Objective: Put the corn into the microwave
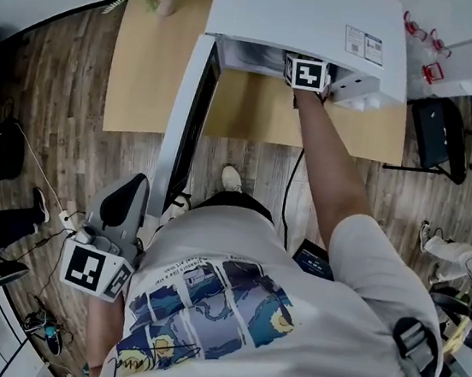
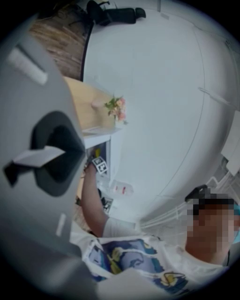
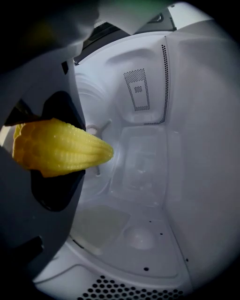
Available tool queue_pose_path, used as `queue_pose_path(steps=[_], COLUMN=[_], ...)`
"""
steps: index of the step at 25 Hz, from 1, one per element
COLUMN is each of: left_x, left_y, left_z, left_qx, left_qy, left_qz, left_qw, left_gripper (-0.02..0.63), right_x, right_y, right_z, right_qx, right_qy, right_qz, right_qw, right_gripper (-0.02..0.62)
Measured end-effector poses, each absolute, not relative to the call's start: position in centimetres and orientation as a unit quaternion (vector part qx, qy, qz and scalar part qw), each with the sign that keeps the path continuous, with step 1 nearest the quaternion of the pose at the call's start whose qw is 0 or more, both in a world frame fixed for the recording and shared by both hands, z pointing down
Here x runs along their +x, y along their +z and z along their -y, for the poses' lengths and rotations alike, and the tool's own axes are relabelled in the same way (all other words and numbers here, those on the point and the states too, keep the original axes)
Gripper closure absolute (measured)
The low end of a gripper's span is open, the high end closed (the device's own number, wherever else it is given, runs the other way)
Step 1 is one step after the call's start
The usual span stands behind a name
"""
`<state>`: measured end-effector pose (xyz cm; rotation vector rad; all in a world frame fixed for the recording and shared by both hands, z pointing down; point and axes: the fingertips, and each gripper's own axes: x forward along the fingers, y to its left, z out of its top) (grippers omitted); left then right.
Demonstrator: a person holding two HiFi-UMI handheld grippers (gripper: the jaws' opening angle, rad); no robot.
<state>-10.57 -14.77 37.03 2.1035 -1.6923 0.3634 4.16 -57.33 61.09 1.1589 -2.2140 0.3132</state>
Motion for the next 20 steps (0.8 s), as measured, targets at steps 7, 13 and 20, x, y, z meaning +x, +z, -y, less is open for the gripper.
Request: queue_pose_path(steps=[7,13,20], left_x=[-10.6,-10.6,-10.6], left_y=[37.1,37.3,37.2], left_z=[15.1,15.1,14.5], left_qx=[0.762,0.775,0.795], left_qy=[0.133,0.131,0.126], left_qz=[0.599,0.584,0.560], left_qw=[0.207,0.206,0.198], left_gripper=[0.598,0.598,0.597], right_x=[4.4,5.0,6.2], right_y=[61.1,60.6,58.9], right_z=[57.3,56.3,53.7], right_qx=[0.435,0.433,0.440], right_qy=[0.121,0.127,0.130], right_qz=[0.840,0.843,0.844], right_qw=[0.302,0.292,0.278], right_gripper=[0.343,0.330,0.328])
